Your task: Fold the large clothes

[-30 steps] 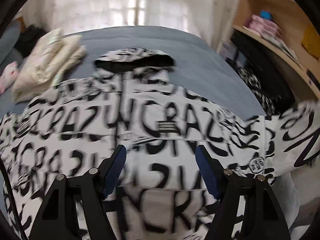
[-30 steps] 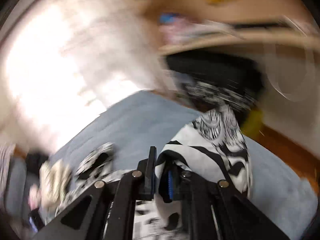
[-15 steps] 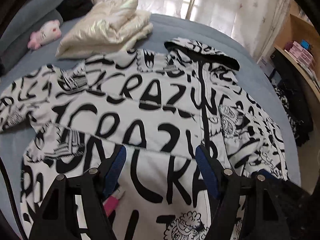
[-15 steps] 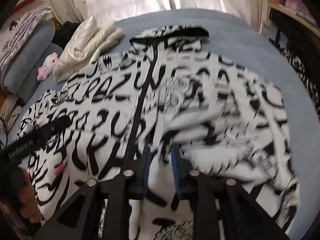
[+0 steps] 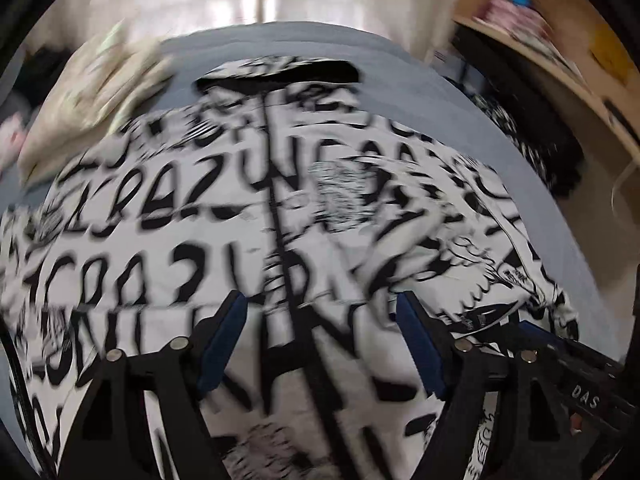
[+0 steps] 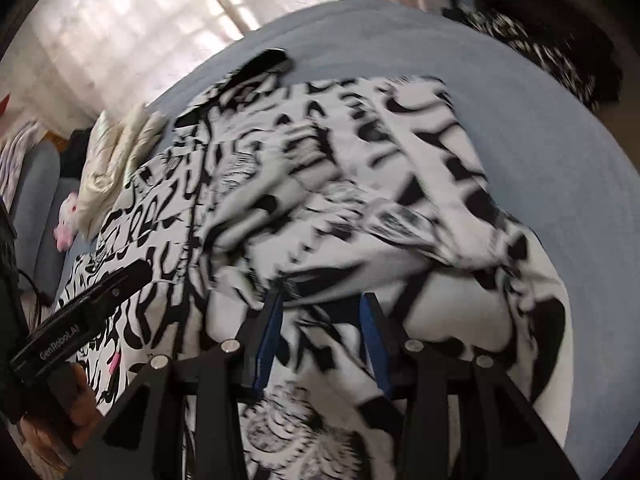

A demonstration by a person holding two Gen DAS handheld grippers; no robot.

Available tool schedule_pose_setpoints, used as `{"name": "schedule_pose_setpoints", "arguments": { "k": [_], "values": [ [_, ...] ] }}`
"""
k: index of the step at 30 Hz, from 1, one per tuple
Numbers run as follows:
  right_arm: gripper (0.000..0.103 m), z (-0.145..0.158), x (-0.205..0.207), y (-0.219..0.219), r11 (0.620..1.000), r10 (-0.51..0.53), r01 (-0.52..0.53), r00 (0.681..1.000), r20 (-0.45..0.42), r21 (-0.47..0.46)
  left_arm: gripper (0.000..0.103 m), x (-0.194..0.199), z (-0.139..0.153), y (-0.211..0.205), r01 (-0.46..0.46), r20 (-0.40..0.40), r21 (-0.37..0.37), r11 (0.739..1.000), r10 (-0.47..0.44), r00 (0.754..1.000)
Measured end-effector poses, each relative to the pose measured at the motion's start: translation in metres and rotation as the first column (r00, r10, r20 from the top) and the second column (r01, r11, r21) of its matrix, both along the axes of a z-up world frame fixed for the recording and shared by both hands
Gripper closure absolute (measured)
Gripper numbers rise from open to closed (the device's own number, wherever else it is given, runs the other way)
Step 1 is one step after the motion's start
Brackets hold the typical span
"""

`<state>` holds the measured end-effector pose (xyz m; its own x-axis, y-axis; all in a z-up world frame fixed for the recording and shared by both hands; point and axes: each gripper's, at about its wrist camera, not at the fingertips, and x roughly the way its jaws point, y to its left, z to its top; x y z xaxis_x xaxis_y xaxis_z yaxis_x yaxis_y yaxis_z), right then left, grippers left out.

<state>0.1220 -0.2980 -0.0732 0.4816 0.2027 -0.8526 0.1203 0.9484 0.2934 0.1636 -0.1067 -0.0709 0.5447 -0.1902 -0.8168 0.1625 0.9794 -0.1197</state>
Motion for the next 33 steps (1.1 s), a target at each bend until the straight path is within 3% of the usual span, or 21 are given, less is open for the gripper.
{"name": "schedule_pose_setpoints", "arguments": {
  "k": [5,10,13,14,15,16,17,18,20,22,23,25,27,33],
  "values": [
    [0.062,-0.008,-0.011,-0.015,1.0,-0.017,0.017,1.0,0.004,-0.018,0.023,0.024,-0.013,-0.054,0.083,0.006,0.117,0.99,-0.084,0.996],
    [0.062,-0.018,-0.015,-0.024,1.0,-0.025,0.025,1.0,-0.003,0.008,0.023,0.053,-0.043,-0.094,0.155,-0.098,0.204,0.967,-0.137,0.986],
    [0.062,-0.019,-0.016,-0.023,1.0,-0.019,0.019,1.0,0.001,-0.001,0.026,0.062,-0.054,-0.109,0.18,-0.113,0.255,0.95,-0.156,0.981],
    [0.062,-0.02,-0.016,-0.022,1.0,-0.016,0.016,1.0,0.002,-0.009,0.033,0.065,-0.053,-0.113,0.189,-0.11,0.263,0.946,-0.165,0.98],
    [0.062,-0.021,-0.016,-0.021,1.0,-0.014,0.014,1.0,0.003,-0.016,0.063,0.068,-0.051,-0.115,0.198,-0.106,0.269,0.943,-0.175,0.979],
    [0.062,-0.021,-0.016,-0.02,1.0,-0.012,0.012,1.0,0.004,-0.021,0.084,0.072,-0.047,-0.117,0.193,-0.106,0.29,0.937,-0.169,0.98],
    [0.062,-0.022,-0.016,-0.019,1.0,-0.01,0.01,1.0,0.006,-0.025,0.088,0.076,-0.039,-0.114,0.165,-0.085,0.291,0.942,-0.146,0.986],
    [0.062,-0.022,-0.017,-0.019,1.0,-0.009,0.009,1.0,0.01,-0.028,0.093,0.078,-0.029,-0.107,0.131,-0.047,0.254,0.958,-0.123,0.991],
    [0.062,-0.021,-0.018,-0.019,1.0,-0.007,0.008,1.0,0.017,-0.028,0.094,0.073,0.009,-0.073,0.022,0.096,0.07,0.997,-0.028,0.995],
    [0.062,-0.022,-0.02,-0.019,1.0,-0.006,0.006,1.0,0.025,-0.026,0.092,0.065,0.03,-0.036,-0.073,0.154,-0.091,0.993,0.087,0.984],
    [0.062,-0.022,-0.02,-0.019,1.0,-0.005,0.005,1.0,0.026,-0.026,0.091,0.061,0.033,-0.014,-0.123,0.143,-0.155,0.98,0.146,0.979],
    [0.062,-0.023,-0.022,-0.019,1.0,-0.002,0.003,1.0,0.028,-0.029,0.059,0.055,0.026,0.023,-0.206,0.083,-0.229,0.951,0.23,0.97],
    [0.062,-0.024,-0.022,-0.017,0.999,0.002,-0.001,1.0,0.025,-0.041,0.041,0.047,0.006,0.055,-0.255,0.002,-0.293,0.922,0.267,0.964],
    [0.062,-0.021,-0.02,-0.012,0.998,0.024,-0.023,1.0,0.015,-0.064,0.04,0.034,-0.044,0.117,-0.327,-0.164,-0.34,0.882,0.287,0.944]
  ]
}}
